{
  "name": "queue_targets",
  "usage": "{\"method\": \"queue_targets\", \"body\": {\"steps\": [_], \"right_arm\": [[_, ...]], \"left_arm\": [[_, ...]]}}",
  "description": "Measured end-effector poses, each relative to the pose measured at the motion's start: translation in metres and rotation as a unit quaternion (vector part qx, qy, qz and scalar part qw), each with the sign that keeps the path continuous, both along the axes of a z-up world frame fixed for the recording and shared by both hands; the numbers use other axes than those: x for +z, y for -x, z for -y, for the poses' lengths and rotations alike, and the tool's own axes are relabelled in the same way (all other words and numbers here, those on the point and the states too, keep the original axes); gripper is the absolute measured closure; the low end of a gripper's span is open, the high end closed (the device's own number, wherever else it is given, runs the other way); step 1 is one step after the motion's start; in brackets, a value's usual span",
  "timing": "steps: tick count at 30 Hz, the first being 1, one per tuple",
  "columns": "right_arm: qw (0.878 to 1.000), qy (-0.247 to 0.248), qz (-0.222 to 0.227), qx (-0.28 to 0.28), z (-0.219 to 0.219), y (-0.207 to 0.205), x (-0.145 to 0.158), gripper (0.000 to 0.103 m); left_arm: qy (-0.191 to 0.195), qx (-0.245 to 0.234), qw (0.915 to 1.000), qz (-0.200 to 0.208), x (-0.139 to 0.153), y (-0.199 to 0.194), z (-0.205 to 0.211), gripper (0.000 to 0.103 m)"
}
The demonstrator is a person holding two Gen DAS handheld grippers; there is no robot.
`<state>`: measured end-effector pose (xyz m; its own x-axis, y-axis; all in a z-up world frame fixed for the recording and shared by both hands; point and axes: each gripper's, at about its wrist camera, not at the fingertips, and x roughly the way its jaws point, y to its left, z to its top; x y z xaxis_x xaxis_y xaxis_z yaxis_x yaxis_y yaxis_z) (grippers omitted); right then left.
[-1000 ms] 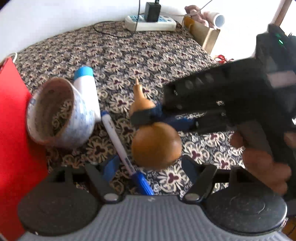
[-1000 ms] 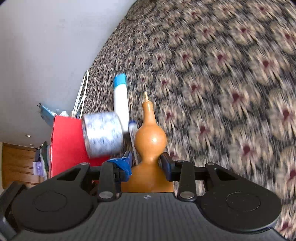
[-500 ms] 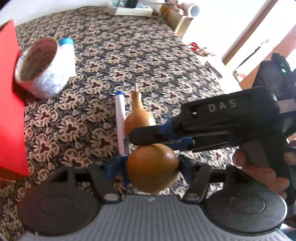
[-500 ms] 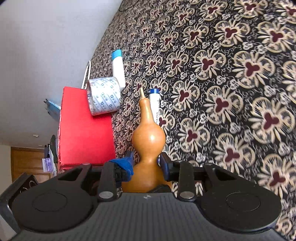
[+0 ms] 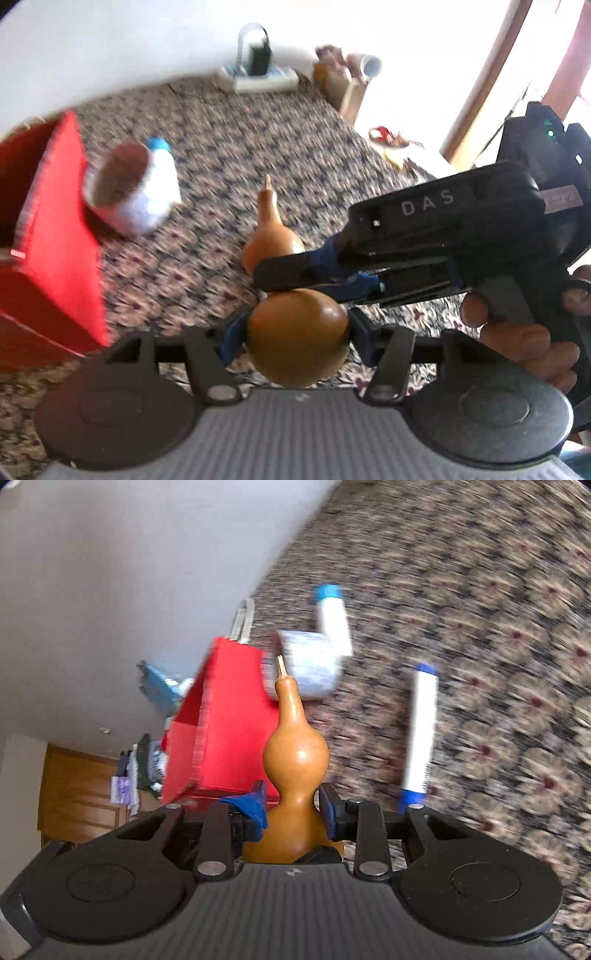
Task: Organize rigid objects
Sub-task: 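Lower the gourd into the red box and open the left gripper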
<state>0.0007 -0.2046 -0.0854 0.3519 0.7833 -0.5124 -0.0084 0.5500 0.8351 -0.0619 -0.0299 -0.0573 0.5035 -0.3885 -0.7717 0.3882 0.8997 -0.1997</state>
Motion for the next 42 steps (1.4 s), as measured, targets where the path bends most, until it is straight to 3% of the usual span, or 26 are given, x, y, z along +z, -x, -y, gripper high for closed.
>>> {"method": "queue_targets", "body": {"steps": [10, 19, 24, 29, 36, 42], "right_arm": [[0.992, -0.01, 0.117, 0.04, -0.105, -0.034, 0.071, 0.089], [0.982, -0.011, 0.177, 0.066, -0.214, -0.072, 0.087, 0.089], [0.987, 0.013, 0.143, 0.076, -0.262, -0.097, 0.063, 0.089], [0.991, 0.052, 0.087, 0.085, -0.296, -0.113, 0.031, 0.089], [0.991, 0.081, 0.017, 0.107, -0.319, -0.125, 0.008, 0.089], [0.989, 0.094, -0.027, 0.109, -0.324, -0.129, -0.007, 0.088]], "left_arm": [[0.017, 0.053, 0.9929, 0.106, 0.07, 0.001, -0.091, 0.046], [0.002, 0.083, 0.9838, 0.159, 0.108, -0.017, -0.2, 0.047], [-0.011, 0.096, 0.9847, 0.145, 0.102, -0.047, -0.251, 0.047], [-0.01, 0.103, 0.9911, 0.083, 0.07, -0.081, -0.29, 0.048], [0.011, 0.118, 0.9928, 0.02, 0.034, -0.099, -0.315, 0.048], [0.034, 0.125, 0.9914, -0.017, 0.022, -0.1, -0.319, 0.049]]}}
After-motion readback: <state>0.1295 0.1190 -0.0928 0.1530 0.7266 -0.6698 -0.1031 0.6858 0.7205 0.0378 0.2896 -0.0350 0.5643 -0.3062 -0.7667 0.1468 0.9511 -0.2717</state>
